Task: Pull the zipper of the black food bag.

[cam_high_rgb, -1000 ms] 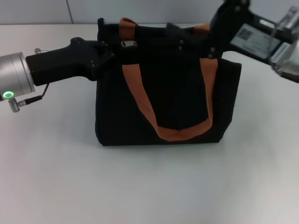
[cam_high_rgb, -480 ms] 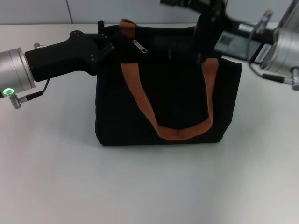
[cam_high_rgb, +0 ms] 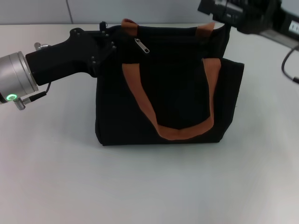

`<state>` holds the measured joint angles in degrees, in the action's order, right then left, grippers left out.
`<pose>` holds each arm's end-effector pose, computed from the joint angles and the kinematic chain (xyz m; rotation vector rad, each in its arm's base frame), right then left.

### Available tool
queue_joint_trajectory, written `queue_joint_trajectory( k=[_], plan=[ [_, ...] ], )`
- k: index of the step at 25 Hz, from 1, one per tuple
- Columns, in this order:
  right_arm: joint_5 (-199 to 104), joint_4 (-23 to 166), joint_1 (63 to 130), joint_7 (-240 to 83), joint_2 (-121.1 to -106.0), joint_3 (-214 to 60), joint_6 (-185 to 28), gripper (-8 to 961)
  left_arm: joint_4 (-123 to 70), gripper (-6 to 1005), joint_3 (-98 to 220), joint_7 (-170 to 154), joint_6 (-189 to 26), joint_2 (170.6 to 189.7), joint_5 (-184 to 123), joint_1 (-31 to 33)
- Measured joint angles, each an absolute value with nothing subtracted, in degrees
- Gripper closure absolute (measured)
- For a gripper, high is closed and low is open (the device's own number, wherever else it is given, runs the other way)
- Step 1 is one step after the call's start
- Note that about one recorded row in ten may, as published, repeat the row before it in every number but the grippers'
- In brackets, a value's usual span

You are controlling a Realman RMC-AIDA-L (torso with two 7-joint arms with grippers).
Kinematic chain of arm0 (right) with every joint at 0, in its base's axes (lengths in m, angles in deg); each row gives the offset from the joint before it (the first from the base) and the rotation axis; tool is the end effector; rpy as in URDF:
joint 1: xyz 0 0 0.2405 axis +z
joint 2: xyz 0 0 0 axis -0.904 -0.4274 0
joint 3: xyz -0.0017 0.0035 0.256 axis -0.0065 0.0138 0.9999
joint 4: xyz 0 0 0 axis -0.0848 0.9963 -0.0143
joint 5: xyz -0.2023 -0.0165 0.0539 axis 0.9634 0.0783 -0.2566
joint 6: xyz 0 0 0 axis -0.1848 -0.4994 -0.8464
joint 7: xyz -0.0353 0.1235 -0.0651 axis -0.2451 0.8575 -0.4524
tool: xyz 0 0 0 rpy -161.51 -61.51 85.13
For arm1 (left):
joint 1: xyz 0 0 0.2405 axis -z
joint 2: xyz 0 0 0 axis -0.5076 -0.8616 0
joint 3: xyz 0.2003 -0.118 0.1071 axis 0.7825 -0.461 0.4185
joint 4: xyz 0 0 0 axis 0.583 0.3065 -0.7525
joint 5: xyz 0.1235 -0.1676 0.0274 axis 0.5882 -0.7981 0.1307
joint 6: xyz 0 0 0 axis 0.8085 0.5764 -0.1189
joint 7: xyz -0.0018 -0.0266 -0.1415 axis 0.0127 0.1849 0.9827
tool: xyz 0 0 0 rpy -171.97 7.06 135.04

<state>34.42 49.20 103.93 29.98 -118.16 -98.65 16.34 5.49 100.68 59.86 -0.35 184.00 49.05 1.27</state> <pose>0.1899 0.3512 0.0352 2.3215 -1.2089 -1.5048 -0.2201 0.3511 0.0134 -2.5248 -0.3497 -1.0750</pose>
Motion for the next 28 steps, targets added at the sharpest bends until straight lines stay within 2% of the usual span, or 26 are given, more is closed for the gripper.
queue_joint_trajectory(
  k=[3,4,7,14,28],
  plan=[
    [34.47,48.91,102.41,19.46,-118.95,-102.11,17.57,117,5.4,938,100.69,59.32,-0.36,184.04,48.94,1.67],
    [34.44,48.21,101.4,12.76,-119.68,-104.4,18.25,116,5.39,938,100.69,58.68,-0.45,184.14,48.94,1.97],
    [34.28,47.85,100.69,8.3,-120.02,-105.85,18.39,116,5.11,936,100.69,58.15,-0.51,184.22,48.93,2.44],
    [34.22,47.98,101.07,10.86,-120.18,-108.94,15.33,116,3.39,933,100.72,57.37,-1.24,184.33,48.9,4.6],
    [34.43,45.61,102.58,28.05,-120.0,-111.08,9.25,116,2.42,928,100.78,55.01,-0.53,184.44,47.93,4.97]
  ],
)
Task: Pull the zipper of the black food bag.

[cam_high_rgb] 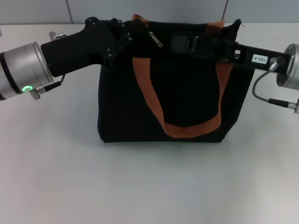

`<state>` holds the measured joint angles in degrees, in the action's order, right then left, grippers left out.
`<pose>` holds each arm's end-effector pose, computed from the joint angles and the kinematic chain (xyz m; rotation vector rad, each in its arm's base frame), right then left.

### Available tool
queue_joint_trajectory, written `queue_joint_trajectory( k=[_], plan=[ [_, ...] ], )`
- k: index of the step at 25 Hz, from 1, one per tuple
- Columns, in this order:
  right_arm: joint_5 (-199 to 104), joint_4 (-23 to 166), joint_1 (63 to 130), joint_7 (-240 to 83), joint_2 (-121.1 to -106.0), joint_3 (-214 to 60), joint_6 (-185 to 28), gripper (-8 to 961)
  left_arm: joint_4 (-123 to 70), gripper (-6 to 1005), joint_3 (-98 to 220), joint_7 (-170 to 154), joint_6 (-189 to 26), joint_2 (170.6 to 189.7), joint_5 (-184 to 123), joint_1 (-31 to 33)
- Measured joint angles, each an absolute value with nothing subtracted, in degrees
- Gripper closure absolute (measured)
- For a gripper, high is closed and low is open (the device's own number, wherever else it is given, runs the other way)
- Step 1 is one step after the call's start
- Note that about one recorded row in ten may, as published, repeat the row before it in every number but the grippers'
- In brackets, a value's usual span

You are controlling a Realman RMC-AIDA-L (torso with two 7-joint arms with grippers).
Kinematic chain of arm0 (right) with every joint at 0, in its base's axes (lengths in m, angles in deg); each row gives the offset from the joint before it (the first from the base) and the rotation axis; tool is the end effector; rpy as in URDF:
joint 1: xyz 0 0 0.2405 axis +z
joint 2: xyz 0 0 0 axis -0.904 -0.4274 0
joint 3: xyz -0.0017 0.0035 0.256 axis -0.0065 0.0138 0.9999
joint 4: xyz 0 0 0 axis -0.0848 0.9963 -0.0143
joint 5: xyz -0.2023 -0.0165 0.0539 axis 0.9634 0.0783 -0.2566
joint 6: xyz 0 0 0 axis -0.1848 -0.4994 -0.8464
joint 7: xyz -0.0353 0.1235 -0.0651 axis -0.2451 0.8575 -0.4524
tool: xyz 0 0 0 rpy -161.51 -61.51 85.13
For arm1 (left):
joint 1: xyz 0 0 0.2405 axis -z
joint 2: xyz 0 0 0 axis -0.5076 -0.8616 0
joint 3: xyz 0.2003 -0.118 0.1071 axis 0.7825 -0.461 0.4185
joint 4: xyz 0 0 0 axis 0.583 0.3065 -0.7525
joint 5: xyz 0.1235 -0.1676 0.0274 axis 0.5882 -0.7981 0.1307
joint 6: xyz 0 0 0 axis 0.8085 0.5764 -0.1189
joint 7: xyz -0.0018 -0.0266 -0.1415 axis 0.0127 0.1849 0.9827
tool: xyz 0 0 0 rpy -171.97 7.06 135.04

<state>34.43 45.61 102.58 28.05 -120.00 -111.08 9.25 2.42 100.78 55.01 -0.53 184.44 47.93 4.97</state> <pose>0.1877 0.3488 0.0000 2.4832 -1.2249 -1.2658 -0.1998 0.3603 0.0035 -2.5321 -0.2344 -1.1117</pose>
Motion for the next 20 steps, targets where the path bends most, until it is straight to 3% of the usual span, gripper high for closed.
queue_joint_trajectory(
  k=[20],
  plan=[
    [34.05,45.56,105.32,29.6,-120.1,-115.16,6.34,120,1.61,919,100.77,53.31,0.58,184.44,47.77,5.18]
  ],
)
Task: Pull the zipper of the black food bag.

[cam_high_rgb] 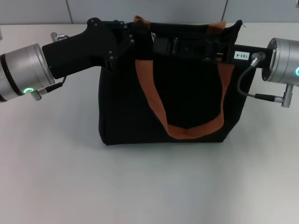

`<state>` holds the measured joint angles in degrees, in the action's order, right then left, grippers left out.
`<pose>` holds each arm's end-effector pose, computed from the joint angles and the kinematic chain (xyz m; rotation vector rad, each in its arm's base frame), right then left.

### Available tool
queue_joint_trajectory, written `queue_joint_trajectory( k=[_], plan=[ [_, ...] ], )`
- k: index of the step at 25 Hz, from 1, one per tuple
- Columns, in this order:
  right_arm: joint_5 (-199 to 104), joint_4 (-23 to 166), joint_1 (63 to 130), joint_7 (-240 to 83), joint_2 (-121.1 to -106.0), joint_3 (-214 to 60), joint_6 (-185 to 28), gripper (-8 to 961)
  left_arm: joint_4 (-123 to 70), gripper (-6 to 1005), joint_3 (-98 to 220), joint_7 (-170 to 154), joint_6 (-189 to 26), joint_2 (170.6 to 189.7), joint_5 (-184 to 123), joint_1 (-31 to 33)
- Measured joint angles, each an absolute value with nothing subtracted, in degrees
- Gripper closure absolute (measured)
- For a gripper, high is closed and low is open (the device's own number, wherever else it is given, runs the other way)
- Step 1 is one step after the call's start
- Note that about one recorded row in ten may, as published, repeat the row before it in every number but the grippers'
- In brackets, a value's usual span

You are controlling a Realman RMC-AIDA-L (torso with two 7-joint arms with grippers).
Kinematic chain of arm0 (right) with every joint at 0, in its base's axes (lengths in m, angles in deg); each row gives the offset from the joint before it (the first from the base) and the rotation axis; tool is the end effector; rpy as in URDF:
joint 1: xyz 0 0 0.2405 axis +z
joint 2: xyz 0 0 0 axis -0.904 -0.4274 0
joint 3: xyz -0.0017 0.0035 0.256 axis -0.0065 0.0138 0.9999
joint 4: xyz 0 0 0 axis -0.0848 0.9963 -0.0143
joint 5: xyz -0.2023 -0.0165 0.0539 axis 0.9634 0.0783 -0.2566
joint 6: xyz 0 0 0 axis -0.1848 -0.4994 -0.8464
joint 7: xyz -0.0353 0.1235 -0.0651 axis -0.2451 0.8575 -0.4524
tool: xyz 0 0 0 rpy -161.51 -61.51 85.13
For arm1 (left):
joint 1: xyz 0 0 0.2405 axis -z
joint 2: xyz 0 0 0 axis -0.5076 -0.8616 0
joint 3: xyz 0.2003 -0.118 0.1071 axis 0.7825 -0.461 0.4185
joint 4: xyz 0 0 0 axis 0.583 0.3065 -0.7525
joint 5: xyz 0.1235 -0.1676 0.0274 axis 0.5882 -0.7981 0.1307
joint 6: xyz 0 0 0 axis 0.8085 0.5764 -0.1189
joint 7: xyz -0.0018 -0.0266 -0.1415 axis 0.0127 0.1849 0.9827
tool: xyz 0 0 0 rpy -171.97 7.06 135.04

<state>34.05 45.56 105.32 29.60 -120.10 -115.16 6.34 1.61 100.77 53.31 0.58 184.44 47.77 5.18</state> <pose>0.1706 0.3584 -0.0110 2.5097 -1.2087 -1.1734 -0.1981 0.3577 0.0018 -2.5379 -0.1988 -1.1275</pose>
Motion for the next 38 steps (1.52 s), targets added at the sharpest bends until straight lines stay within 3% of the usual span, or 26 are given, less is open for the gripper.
queue_joint_trajectory(
  k=[16,33,38],
  plan=[
    [34.53,46.08,106.68,31.83,-120.14,-115.18,4.44,133,1.08,913,100.77,53.15,0.09,184.43,47.61,5.61],
    [35.08,46.57,107.61,32.58,-120.05,-116.49,2.04,601,0.28,906,100.77,52.31,0.0,184.44,46.71,5.63],
    [35.11,46.58,107.68,32.59,-120.05,-116.67,1.99,785,0.2,904,100.77,52.2,-0.08,184.43,46.69,5.62]
  ],
)
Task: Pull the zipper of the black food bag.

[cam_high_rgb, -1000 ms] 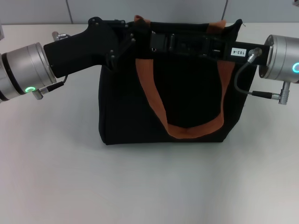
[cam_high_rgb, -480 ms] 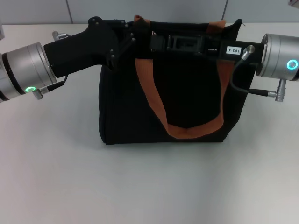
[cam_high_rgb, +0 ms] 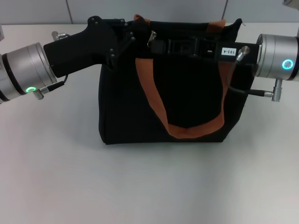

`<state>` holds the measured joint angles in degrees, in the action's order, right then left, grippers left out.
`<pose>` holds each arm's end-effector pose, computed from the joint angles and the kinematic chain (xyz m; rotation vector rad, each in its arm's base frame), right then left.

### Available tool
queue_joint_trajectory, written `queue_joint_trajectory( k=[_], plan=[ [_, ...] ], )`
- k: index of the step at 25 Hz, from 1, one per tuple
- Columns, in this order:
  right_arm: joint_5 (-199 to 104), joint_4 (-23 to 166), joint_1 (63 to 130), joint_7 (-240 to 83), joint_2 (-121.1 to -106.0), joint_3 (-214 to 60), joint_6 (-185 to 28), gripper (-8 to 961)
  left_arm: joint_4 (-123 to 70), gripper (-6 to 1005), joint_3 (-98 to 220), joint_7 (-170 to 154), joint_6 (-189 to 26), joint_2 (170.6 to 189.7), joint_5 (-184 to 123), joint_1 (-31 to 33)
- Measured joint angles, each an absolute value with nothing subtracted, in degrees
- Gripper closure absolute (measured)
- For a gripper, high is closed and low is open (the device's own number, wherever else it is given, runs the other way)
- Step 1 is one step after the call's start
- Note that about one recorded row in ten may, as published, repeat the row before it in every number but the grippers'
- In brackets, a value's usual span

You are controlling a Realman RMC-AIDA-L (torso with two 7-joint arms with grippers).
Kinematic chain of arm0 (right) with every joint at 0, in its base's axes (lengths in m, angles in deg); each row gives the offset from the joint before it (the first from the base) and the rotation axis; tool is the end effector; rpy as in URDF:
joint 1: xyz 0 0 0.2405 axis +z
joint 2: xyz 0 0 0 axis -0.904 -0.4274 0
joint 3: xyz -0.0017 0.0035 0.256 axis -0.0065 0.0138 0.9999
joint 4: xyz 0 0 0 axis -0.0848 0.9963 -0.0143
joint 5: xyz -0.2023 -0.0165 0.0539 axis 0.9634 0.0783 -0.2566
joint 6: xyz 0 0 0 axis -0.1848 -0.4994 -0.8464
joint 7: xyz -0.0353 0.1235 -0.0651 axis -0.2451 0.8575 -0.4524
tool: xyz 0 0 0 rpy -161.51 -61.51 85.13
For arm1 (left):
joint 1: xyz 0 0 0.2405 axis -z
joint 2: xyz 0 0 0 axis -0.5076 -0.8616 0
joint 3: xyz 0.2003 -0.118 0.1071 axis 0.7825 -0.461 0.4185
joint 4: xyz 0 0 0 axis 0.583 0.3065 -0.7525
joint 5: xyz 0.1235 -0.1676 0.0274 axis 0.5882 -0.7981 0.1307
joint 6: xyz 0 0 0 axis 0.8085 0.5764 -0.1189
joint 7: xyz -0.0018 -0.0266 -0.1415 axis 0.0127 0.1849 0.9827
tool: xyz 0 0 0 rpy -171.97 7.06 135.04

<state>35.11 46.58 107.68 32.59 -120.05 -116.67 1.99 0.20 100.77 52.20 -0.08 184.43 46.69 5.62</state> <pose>0.1632 0.3700 -0.0206 2.5173 -1.2886 -1.1044 -0.1975 0.3595 -0.0002 -2.5183 -0.2032 -1.1384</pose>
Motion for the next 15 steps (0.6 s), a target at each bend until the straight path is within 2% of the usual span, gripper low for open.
queue_joint_trajectory(
  k=[6,15],
  plan=[
    [34.81,46.56,107.55,32.59,-120.05,-116.6,1.73,956,0.2,901,100.77,52.14,-0.13,184.43,46.69,5.62],
    [35.0,46.38,106.54,30.86,-119.98,-116.74,0.21,920,0.2,897,100.77,51.73,-0.13,184.44,46.69,5.62]
  ],
)
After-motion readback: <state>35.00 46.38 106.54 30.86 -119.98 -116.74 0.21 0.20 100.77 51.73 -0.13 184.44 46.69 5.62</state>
